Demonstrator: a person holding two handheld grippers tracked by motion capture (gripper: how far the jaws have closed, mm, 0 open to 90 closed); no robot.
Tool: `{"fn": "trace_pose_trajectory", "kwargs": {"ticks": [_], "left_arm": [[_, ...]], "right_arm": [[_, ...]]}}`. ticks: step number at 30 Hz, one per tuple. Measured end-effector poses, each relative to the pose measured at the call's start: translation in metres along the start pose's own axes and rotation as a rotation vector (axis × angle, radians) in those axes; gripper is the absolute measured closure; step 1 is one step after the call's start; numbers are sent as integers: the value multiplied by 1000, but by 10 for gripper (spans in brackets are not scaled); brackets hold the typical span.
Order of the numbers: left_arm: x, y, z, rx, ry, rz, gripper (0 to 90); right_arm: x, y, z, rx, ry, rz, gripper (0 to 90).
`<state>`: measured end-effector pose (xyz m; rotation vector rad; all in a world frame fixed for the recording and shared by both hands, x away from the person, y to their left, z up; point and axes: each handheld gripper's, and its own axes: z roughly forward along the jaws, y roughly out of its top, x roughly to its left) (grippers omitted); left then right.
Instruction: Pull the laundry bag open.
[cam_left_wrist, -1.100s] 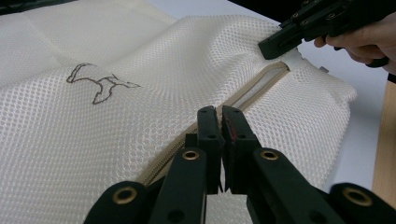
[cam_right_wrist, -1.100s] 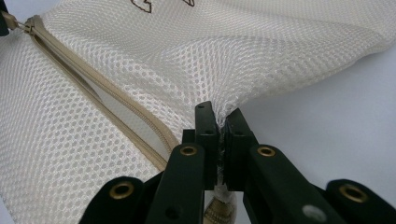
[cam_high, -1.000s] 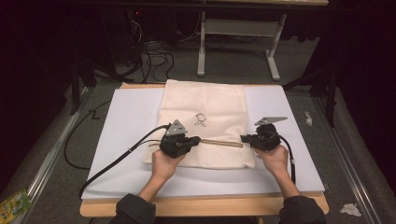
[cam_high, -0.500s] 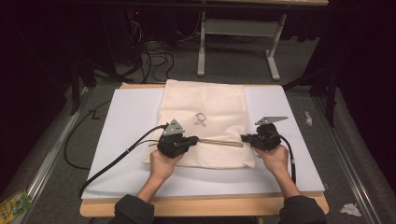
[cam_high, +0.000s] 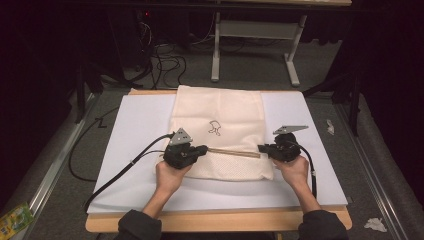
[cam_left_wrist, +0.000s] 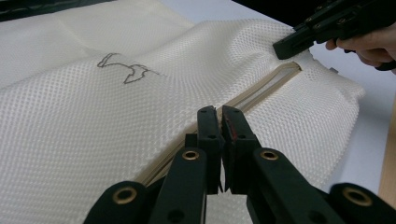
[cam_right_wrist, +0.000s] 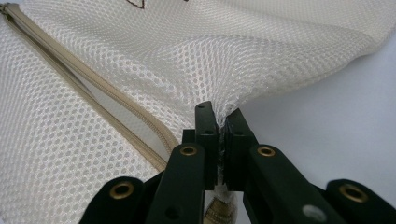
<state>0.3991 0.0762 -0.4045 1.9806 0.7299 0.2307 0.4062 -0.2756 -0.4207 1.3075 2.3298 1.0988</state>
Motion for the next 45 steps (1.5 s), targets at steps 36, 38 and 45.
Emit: {"fn": "trace_pose_trajectory", "kwargs": {"ticks": [36, 38, 45], "left_arm": [[16, 0, -33, -39, 50, -24, 872], [16, 0, -34, -37, 50, -22, 872], [17, 0, -36, -41, 58, -25, 872]], "right_arm": [[-4, -2, -5, -7, -2, 16, 886], [-4, -2, -5, -8, -1, 14, 886], [-5, -2, -8, -8, -10, 13, 886]]}}
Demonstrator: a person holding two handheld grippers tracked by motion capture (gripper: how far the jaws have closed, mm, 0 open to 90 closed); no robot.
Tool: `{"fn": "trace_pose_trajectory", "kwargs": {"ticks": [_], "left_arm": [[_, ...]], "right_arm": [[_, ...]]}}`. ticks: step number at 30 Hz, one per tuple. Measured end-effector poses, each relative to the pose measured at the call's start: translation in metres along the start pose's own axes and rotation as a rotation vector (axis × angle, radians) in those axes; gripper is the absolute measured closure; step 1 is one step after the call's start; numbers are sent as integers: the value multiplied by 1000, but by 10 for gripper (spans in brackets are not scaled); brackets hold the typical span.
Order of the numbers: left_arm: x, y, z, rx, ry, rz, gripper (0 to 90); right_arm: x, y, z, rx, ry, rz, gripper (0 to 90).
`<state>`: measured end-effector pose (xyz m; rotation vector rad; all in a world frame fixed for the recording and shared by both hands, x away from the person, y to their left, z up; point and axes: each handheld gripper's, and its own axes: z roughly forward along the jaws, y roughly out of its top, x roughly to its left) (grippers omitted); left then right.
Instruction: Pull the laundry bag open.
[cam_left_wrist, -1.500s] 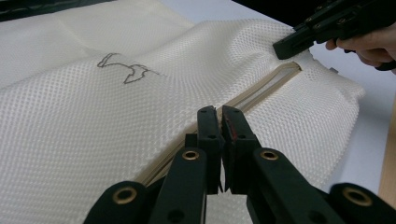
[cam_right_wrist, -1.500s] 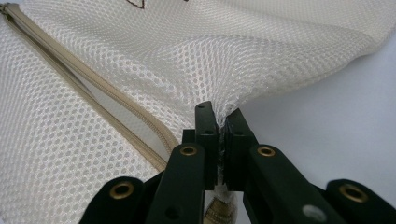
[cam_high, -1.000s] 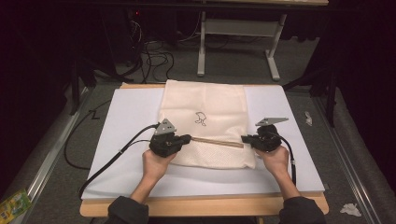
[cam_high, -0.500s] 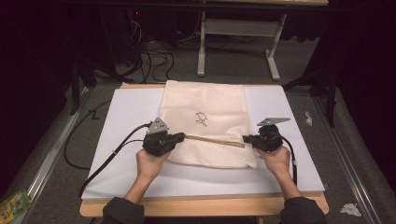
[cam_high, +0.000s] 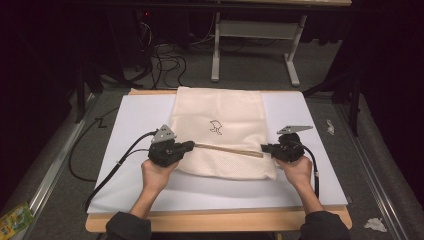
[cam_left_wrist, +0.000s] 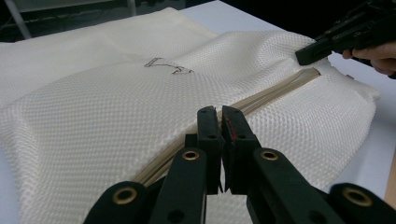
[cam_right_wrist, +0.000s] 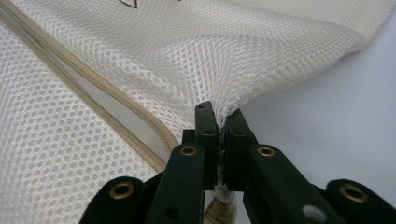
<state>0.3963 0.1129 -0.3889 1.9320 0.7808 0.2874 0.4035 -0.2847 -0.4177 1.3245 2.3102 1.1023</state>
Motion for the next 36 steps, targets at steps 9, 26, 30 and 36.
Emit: {"fn": "trace_pose_trajectory", "kwargs": {"ticks": [9, 26, 30, 36], "left_arm": [[8, -3, -12, -14, 20, -19, 872], [19, -11, -20, -14, 58, -28, 872], [20, -12, -23, -12, 60, -35, 872], [23, -12, -29, -21, 79, -34, 872]], "right_arm": [[-5, -3, -1, 4, -3, 18, 886], [-4, -2, -1, 3, -19, 9, 886], [-4, -2, -2, 1, -17, 9, 886], [-4, -1, -2, 1, -18, 8, 886]]}}
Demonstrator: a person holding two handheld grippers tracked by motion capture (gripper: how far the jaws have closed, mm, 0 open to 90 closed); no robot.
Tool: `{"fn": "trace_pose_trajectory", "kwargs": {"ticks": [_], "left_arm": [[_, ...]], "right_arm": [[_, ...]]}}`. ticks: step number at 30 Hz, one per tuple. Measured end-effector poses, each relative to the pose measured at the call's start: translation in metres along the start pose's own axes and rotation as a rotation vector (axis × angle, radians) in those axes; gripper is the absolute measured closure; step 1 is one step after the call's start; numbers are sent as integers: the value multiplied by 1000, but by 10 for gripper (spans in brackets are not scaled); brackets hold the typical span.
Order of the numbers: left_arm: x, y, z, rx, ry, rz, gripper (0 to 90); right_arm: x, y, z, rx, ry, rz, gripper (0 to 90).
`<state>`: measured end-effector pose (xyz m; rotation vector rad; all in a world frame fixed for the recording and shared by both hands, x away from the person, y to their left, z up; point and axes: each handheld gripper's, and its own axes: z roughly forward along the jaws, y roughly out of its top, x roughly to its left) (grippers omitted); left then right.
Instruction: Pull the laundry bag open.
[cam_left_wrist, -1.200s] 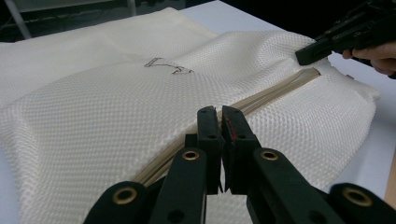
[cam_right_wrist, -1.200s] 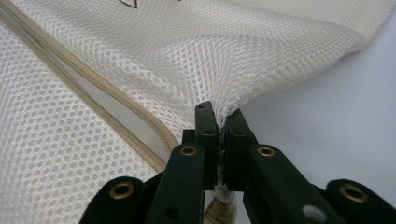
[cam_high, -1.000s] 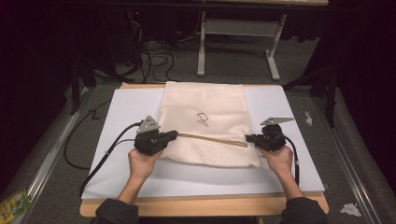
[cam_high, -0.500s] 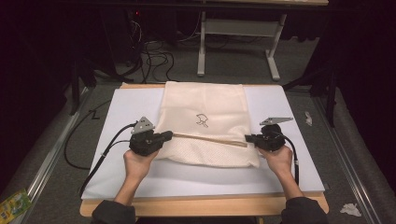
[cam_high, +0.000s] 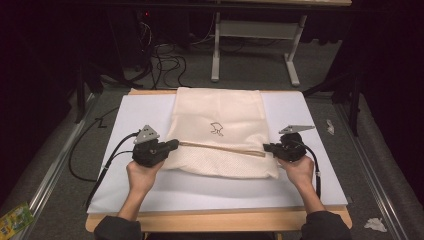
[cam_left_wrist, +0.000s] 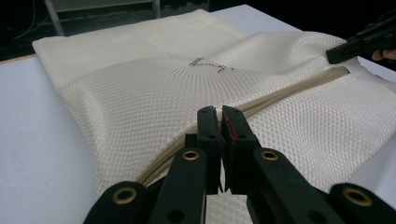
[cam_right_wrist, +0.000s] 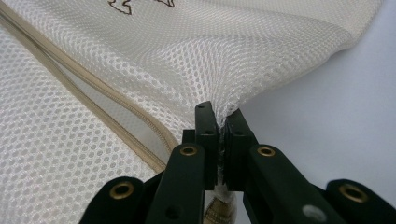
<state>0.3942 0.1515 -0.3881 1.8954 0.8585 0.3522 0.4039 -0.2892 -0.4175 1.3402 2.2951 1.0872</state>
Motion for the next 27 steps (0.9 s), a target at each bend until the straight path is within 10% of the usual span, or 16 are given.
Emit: {"fn": "trace_pose_trajectory", "kwargs": {"ticks": [27], "left_arm": [[12, -5, -17, -14, 17, -31, 872]], "right_arm": [[-4, 0, -2, -6, -35, -6, 886]]}}
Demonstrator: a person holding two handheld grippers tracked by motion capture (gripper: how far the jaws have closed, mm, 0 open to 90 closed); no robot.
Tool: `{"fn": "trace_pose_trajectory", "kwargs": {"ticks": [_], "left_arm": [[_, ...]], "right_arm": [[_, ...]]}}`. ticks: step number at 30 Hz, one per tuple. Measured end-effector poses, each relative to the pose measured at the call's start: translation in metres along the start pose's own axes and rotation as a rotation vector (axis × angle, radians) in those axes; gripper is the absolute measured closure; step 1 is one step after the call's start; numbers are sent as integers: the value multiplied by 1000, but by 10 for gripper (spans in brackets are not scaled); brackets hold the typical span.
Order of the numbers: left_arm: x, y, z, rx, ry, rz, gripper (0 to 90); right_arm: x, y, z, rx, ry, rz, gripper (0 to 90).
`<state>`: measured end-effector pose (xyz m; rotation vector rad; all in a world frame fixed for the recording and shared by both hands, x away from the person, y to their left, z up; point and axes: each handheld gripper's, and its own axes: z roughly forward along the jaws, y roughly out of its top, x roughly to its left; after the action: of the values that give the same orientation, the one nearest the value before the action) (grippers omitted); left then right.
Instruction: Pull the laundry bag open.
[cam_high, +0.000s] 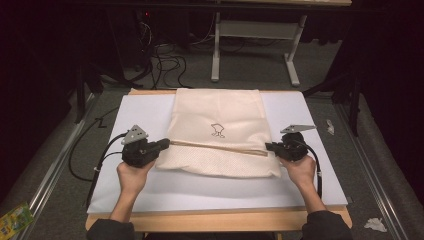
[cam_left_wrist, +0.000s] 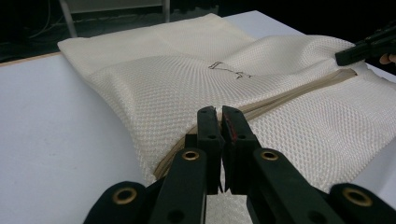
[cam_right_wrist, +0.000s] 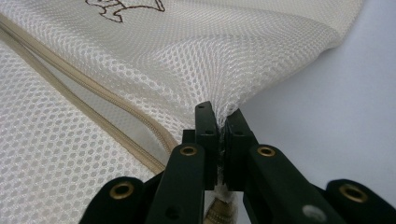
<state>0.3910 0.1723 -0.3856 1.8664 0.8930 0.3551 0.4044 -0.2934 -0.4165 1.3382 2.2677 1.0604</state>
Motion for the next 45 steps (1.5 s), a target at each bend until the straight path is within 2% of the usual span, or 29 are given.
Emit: {"fn": "trace_pose_trajectory", "kwargs": {"ticks": [19, 25, 28, 34, 38, 45], "left_arm": [[5, -3, -9, -9, 16, -10, 872], [4, -4, -10, 5, 23, -1, 872], [6, -6, -14, 11, 32, 1, 872], [8, -10, -16, 12, 33, -11, 872], [8, -11, -17, 27, 53, -4, 873], [11, -17, -15, 55, 62, -18, 874]], "right_arm": [[-5, 1, -3, 1, -23, 7, 886], [-5, 2, -2, 7, -40, -14, 887], [-7, 1, -3, 8, -46, -7, 888], [-8, 0, -2, 11, -52, -8, 888], [-7, 1, -3, 15, -68, -12, 891], [-8, 1, -2, 21, -81, -17, 893]]}}
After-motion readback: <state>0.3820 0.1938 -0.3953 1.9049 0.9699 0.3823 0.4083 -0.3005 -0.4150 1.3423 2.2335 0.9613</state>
